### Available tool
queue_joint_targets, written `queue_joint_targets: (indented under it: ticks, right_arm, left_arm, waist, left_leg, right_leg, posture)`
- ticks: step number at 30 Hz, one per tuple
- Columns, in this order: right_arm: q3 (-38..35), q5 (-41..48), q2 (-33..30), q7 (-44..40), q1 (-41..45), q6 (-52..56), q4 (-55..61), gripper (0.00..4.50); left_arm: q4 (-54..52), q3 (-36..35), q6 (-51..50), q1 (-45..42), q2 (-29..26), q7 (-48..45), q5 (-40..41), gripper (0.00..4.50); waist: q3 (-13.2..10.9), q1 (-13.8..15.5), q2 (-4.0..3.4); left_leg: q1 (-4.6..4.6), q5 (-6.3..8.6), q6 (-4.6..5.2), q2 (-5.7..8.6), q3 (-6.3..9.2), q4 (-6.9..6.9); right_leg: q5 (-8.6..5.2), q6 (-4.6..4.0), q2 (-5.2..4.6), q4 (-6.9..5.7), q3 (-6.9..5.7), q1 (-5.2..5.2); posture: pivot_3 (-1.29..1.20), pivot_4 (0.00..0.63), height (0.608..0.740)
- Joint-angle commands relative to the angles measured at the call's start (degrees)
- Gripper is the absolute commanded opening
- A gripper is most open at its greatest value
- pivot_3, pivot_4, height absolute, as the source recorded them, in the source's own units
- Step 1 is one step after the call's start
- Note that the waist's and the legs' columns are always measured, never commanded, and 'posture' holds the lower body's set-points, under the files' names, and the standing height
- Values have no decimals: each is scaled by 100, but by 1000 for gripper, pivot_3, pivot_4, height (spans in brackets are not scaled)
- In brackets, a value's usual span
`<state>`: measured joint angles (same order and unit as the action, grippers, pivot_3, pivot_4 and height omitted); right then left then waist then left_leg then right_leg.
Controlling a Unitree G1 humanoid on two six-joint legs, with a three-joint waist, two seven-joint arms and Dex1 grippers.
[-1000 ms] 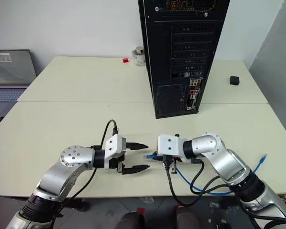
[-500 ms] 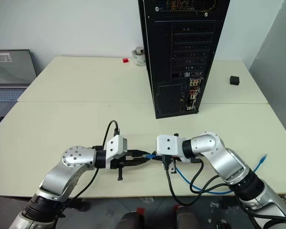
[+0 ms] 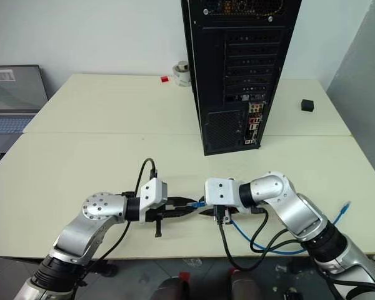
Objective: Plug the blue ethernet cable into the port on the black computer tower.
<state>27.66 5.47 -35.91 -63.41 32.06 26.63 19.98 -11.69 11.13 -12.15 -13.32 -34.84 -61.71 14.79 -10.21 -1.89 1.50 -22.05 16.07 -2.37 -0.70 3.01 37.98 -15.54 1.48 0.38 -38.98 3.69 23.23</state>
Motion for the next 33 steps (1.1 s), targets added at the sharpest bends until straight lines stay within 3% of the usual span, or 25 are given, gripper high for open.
queue_joint_targets:
  ticks: [1, 4, 9, 14, 18, 33]
  right_arm:
    - [-590, 434, -273, -311, 184, 79, 255, 2565]
    - [-1024, 899, -439, -410, 176, 497, 332, 3236]
    - [-1799, 1775, -560, -259, -138, 1481, 346, 4473]
    - [-2253, 2622, -171, 242, -368, 2406, 466, 4500]
    - [-2335, 2985, 193, 668, -365, 2850, 426, 4500]
    - [-2016, 3476, 657, 1383, -575, 3186, 614, 4500]
  left_arm:
    - [-231, -36, 809, 240, 47, 252, -326, 304]
    - [-262, -87, 1453, 513, 217, 652, -618, 304]
    - [82, -131, 3754, 883, 347, 1607, -1851, 304]
    - [553, -200, 5663, 897, 312, 2474, -2813, 304]
    - [903, -288, 6521, 735, 258, 3049, -3421, 304]
    - [1226, -344, 6866, 500, 107, 3999, -4129, 304]
  waist:
    - [0, 3, 0]
    - [0, 16, 0]
    - [0, 26, 0]
    - [1, 21, 1]
    - [1, 20, 0]
    - [1, 17, 0]
  left_leg:
    - [1, 0, 0, 0, -1, 0]
    - [0, 0, 0, 1, 1, 0]
    - [1, 0, 0, 2, 2, -2]
    - [1, 0, 1, 5, 0, -1]
    - [2, 0, 1, 4, -1, -2]
    - [0, 1, 1, 6, 0, -2]
  right_leg:
    - [0, 0, -2, 0, 1, 0]
    - [0, -1, -28, 0, -2, -1]
    - [1, -2, -34, 2, -1, -2]
    - [1, -1, -40, 2, 4, -5]
    - [1, -1, -39, -1, 0, -4]
    - [1, 0, -39, -1, -9, -4]
  posture:
    - [0, 150, 740]
    - [0, 150, 740]
    - [0, 150, 740]
    - [0, 150, 740]
    - [0, 150, 740]
    - [0, 150, 740]
